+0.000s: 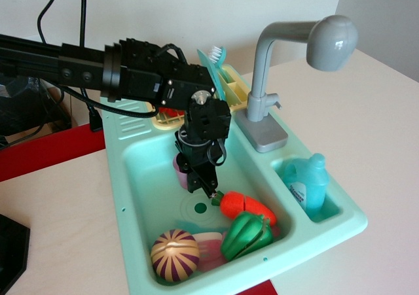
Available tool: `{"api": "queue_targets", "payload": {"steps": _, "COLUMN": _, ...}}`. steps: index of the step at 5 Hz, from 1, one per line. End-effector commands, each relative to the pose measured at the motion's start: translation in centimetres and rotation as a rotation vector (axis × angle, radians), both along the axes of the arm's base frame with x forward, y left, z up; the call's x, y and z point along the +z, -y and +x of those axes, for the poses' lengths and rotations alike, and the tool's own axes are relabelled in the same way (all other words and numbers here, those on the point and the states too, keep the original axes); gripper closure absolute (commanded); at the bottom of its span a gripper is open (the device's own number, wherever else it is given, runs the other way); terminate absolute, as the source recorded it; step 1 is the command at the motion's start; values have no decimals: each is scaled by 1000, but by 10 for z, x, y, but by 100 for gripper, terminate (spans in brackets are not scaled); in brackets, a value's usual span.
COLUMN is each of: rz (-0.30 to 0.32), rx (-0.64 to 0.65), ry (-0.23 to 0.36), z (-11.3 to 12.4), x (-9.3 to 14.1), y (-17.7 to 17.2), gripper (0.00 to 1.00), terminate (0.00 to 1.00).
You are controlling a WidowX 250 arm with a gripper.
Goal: Put cup from sink to drying rack
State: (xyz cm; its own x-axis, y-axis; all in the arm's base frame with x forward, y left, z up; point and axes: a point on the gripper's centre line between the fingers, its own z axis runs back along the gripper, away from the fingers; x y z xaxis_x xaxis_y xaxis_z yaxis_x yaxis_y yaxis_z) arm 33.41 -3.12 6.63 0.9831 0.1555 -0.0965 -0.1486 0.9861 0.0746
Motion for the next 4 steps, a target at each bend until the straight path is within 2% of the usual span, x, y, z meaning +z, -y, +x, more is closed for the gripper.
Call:
{"api": "queue_targets", "payload": {"steps": 1, "rz": -4, "rx": -3, "ry": 103, "z": 0, "x": 32, "y": 0, "gripper": 100, "terminate": 0}}
{"api": "queue_targets", "payload": {"steps": 2, "rz": -16, "rx": -60, "ry": 238, "z": 13, "x": 82, "y": 1, "gripper": 100, "terminate": 0}}
{"api": "queue_targets", "payload": {"steps": 3, "rz": -33, "rx": -34, "ry": 317, "z": 18, "x": 133, "y": -10, "gripper": 100, "terminate": 0}}
{"api": "queue_targets", "payload": {"steps": 4, "rz": -21, "rx": 2, "ry": 328, "z": 13, "x": 147, "y": -30, "gripper": 100, "terminate": 0}}
